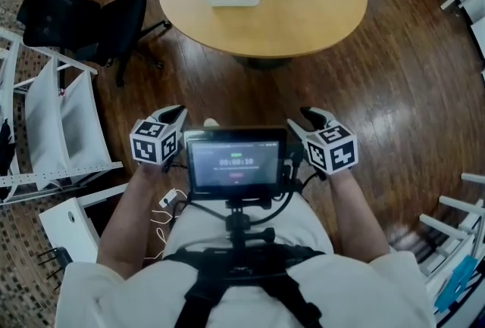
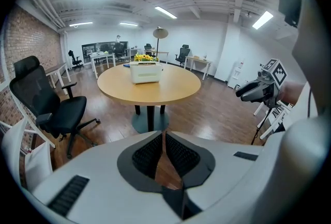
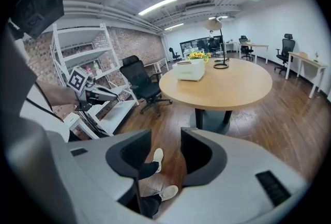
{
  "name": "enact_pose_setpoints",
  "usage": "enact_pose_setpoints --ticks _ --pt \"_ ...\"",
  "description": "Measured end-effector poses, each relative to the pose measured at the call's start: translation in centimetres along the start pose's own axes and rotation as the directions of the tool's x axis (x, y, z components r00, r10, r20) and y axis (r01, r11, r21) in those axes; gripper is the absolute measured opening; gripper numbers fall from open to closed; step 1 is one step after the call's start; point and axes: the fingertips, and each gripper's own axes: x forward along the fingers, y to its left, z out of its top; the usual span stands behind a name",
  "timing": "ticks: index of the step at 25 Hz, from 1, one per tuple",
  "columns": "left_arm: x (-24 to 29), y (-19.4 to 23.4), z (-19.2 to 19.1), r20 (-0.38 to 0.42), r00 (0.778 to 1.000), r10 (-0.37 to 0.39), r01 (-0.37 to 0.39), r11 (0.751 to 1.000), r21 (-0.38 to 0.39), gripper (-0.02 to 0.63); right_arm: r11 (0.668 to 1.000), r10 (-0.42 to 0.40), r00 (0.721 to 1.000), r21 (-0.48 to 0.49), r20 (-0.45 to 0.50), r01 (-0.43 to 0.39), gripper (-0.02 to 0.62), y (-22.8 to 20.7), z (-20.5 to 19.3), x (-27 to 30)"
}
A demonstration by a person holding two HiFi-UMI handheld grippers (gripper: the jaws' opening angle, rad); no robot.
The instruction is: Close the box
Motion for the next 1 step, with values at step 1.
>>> enact_pose_setpoints --ticks 1 --pt "-0.03 0.1 0.0 0.0 1.0 0.0 0.0 1.0 -0.001 0.018 1.0 0.0 1.0 -0.001 -0.001 0.0 0.187 0.04 0.13 0.07"
